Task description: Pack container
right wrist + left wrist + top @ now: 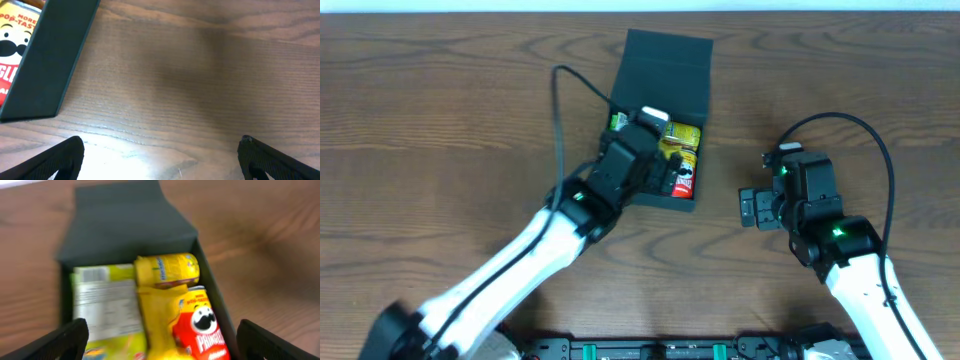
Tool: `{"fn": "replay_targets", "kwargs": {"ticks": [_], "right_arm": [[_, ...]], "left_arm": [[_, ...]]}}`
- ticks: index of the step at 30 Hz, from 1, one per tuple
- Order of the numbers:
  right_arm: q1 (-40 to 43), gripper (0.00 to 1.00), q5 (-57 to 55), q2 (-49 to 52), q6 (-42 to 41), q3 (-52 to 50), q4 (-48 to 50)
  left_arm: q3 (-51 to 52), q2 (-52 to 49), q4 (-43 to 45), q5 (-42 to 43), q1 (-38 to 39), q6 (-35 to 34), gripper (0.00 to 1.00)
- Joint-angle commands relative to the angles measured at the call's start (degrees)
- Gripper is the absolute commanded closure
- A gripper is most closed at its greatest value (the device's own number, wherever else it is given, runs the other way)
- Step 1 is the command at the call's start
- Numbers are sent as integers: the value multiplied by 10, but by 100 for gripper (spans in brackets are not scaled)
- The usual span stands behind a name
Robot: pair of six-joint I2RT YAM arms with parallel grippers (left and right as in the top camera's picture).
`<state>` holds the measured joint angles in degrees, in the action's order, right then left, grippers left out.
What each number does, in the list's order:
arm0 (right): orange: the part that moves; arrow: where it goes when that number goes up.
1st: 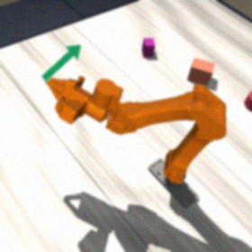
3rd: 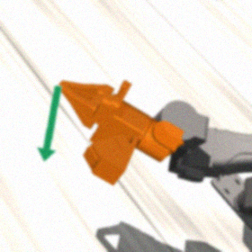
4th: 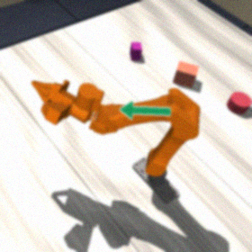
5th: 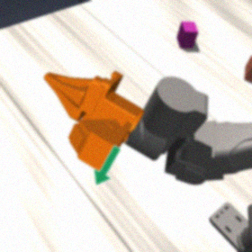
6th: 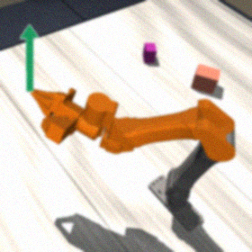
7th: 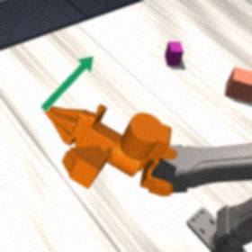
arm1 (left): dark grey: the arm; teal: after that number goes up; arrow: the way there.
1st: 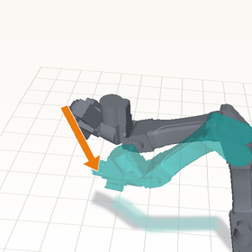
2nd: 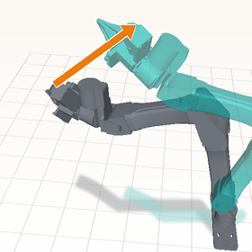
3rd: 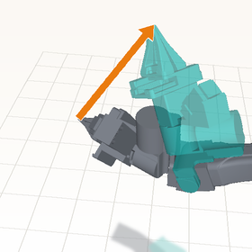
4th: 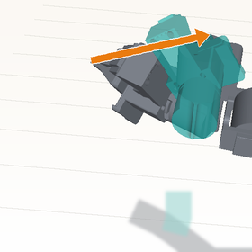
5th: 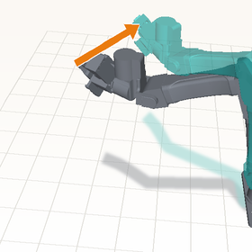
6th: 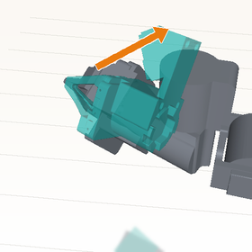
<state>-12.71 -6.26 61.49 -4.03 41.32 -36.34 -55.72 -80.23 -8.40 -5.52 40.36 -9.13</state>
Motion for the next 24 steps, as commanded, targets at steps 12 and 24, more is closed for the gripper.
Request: {"fn": "replay_targets", "kwargs": {"ticks": [12,24], "right_arm": [[3,1,83,0,-40,-2,3],[-6,5,237,0,-184,7,17]], "left_arm": [[-7,303,-303,-119,1,76,5],[-7,487,-540,-230,1,75,5]]}}
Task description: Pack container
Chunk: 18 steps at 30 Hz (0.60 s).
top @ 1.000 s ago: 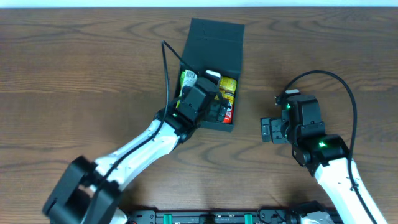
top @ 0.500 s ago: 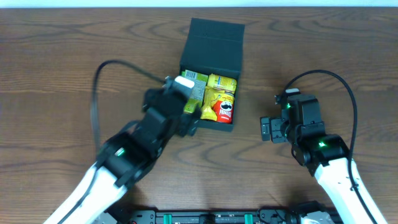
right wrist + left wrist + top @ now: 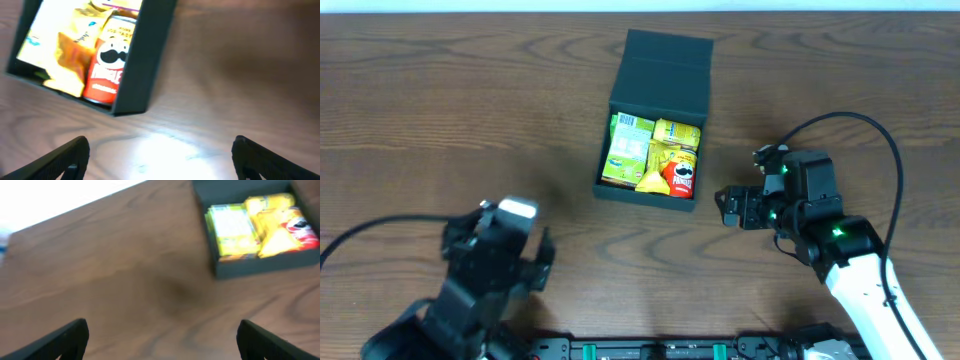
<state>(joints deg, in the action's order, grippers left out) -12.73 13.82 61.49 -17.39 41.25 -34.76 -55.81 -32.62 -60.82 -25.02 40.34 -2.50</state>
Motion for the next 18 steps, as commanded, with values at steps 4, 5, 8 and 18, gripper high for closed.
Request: {"fn": "replay_targets", "kwargs": {"ticks": [4,5,8,18], "right_arm": [[-46,11,32,0,-79,42,1],[-59,11,23,0,-92,53,1],[-110,14,-28,0,-125,98,1],[-188,76,-173,23,-261,165,28]], "left_arm": [[-7,18,-67,-35,1,8,5],[-7,18,-74,-35,1,8,5],[-7,18,-91,-35,1,8,5],[-7,18,-93,-35,1,8,5]]}}
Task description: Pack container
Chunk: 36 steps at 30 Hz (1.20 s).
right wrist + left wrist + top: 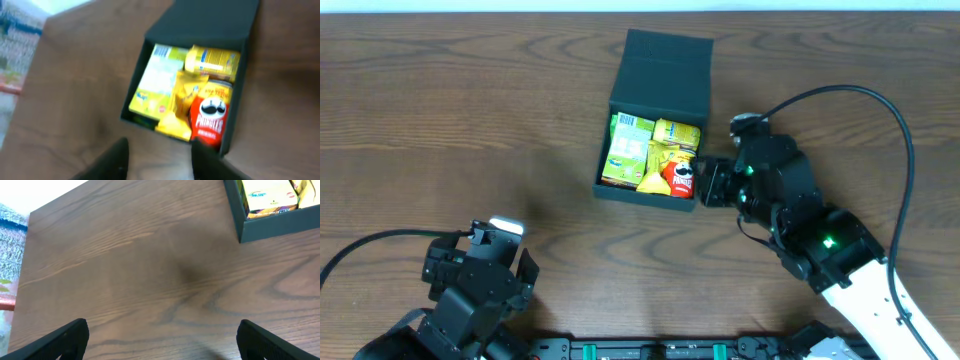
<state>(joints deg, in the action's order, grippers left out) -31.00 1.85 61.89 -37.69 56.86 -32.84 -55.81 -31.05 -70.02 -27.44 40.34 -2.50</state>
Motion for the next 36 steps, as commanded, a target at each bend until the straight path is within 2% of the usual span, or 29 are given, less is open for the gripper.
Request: {"fn": "replay_targets", "kwargs": {"ticks": [1,3,4,14,31,36], "right_arm": [[-5,82,-54,29,-60,9,19],[-5,96,-54,57,-77,9,43],[-5,98,-54,72,-90,9,52],[-6,98,-54,188,-137,9,77],[-21,99,15,321,-139,9,176],[-21,99,23,344,-139,9,172]], "left_arm": [[-7,2,-1,-11,1,8,5],[-7,2,-1,-11,1,8,5],[-7,2,-1,-11,1,8,5],[-7,2,-1,-11,1,8,5],[-7,2,-1,-11,1,8,5],[-7,2,-1,-11,1,8,5]]}}
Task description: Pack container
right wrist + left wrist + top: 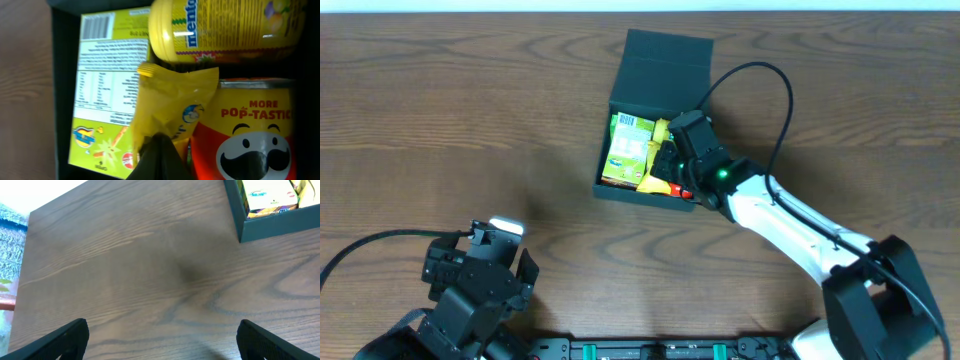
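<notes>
The black box (616, 190) stands open at the table's middle, its lid (666, 72) folded back. Inside lie a green-yellow carton (107, 90), a yellow Mentos bottle (225, 27), a red Pringles can (245, 135) and a yellow bag (172, 100). My right gripper (161, 150) is down in the box with its jaws shut together, and their tip rests on the yellow bag between carton and can. Overhead, the right gripper (678, 165) covers the bag and can. My left gripper (161, 342) hangs open over bare wood at the front left, holding nothing.
The box's near corner (270, 227) shows at the upper right of the left wrist view. The left arm (475, 285) sits at the table's front-left edge. The right arm's cable (770, 90) loops over the wood to the right of the lid.
My right gripper was just off the box's right side with its fingers apart. It is now inside the box, shut, tip on the yellow bag. The left arm has not moved.
My left gripper was open over the packed box while the right waited open on the wood to the right. Then the left arm was back at the front left and the right was nearer the box. The right then reached the box's edge, and now presses inside.
</notes>
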Tool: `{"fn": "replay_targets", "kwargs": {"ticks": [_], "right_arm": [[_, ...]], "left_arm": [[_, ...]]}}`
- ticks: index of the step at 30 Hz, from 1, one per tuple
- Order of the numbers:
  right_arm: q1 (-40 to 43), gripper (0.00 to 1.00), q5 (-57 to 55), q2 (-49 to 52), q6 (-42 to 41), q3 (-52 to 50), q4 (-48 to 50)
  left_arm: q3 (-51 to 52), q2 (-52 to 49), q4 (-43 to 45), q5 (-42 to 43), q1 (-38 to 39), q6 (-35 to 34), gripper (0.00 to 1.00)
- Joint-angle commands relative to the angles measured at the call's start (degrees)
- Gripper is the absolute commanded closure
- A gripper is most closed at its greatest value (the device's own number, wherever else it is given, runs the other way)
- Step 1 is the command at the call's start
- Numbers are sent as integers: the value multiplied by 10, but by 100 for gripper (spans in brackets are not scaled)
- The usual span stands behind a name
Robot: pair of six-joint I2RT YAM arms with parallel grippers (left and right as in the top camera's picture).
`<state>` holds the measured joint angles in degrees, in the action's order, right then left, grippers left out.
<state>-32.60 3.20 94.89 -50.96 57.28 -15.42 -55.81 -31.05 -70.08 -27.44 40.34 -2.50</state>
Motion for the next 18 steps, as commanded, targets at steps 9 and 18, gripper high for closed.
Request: {"fn": "replay_targets", "kwargs": {"ticks": [9,18], "right_arm": [[-7,99,13,30,-9,4,-6],[-7,99,-8,-87,-8,4,-74]], "left_arm": [[-7,2,0,-11,1,8,5],[-7,2,0,-11,1,8,5]]}}
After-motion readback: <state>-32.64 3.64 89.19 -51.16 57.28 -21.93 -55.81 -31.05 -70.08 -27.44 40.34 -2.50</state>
